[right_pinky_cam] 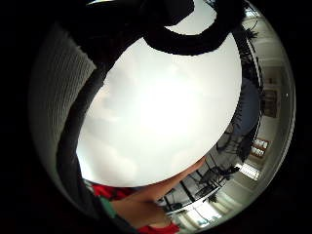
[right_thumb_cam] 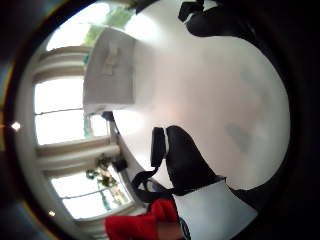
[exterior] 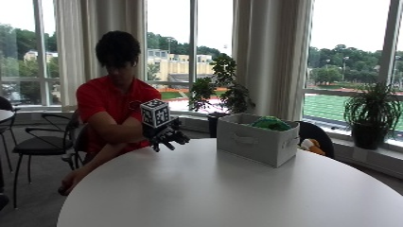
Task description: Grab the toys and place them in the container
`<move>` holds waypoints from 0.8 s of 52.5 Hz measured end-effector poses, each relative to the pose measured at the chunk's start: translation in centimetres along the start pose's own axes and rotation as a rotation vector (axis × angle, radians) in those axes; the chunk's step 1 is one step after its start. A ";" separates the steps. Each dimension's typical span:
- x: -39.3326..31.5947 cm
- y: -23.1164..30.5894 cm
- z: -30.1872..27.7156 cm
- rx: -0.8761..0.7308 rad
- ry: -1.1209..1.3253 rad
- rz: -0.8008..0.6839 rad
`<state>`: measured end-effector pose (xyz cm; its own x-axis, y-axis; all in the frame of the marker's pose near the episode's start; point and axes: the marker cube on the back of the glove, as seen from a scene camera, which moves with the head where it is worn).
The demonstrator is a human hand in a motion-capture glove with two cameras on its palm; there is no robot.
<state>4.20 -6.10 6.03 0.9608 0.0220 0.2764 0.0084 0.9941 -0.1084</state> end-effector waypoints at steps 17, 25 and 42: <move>0.3 -0.4 -0.1 0.006 -0.002 0.005; 0.2 -0.2 0.2 -0.005 -0.003 0.007; 0.6 -0.5 0.2 -0.009 0.003 0.003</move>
<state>4.71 -6.53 6.41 0.9617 0.0247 0.2732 0.0078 0.9931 -0.1174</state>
